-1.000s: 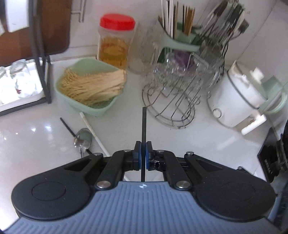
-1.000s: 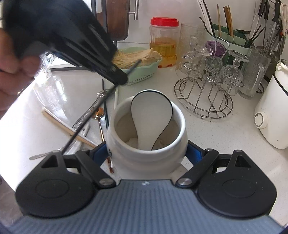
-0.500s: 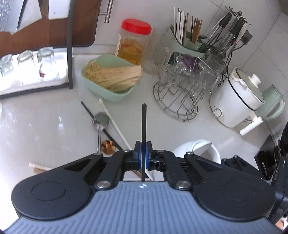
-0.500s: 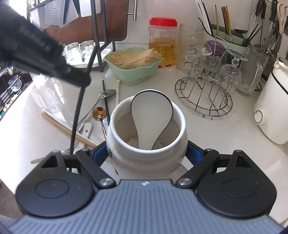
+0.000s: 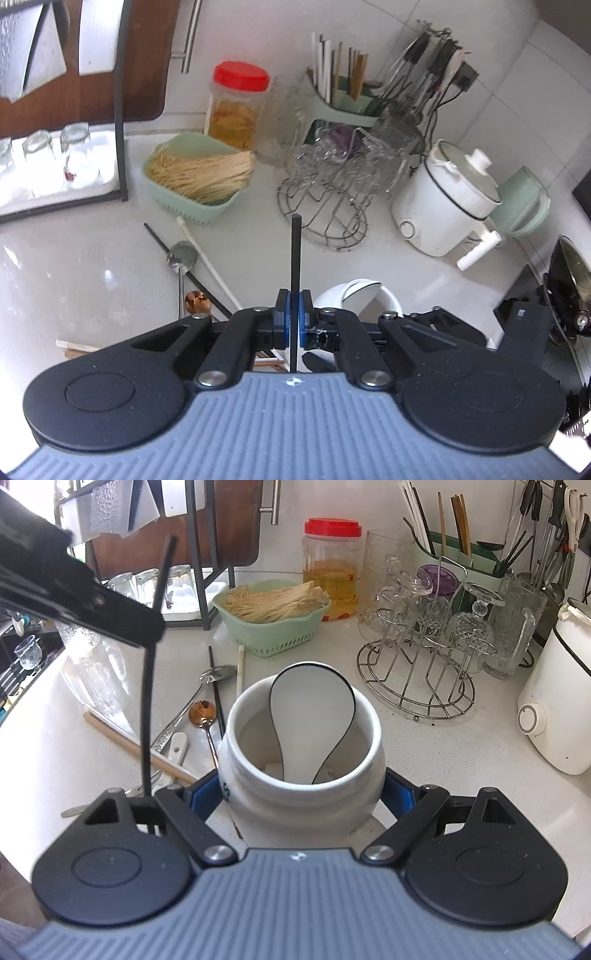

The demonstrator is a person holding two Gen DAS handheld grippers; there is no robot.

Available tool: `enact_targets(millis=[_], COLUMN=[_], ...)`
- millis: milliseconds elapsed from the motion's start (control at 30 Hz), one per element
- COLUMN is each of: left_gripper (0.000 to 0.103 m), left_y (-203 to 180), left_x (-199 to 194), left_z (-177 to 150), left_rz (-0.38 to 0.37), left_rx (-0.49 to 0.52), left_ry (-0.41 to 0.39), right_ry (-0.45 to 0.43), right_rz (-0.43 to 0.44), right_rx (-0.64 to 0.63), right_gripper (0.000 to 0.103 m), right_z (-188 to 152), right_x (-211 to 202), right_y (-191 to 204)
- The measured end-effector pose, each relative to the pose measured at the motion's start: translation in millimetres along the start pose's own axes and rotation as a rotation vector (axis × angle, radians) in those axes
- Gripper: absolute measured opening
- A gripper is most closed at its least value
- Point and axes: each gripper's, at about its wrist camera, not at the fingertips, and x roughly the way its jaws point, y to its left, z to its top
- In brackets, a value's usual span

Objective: Organize utensils
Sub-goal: 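Lift the black chopstick with the left tool above the held mug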

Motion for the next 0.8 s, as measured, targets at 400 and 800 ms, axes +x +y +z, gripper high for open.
enact_targets(millis=[400, 800], left_gripper=[0.005, 0.005], left_y=[-16.7, -33.2], left_x=[-42.8, -79.9], left_z=[14.5, 61.0], left_rz=[-0.033, -0.034], left_rx=[0.059, 0.139], left_ry=[-0.062, -0.183], right_ry=[-0.016, -0.027], right_rz=[-0.017, -0.021], right_rx=[0.007, 0.019], right_gripper=[0.091, 0.091], right_z=[-2.1, -3.5], right_x=[-0.3, -0.9], right_y=[3.6, 3.2])
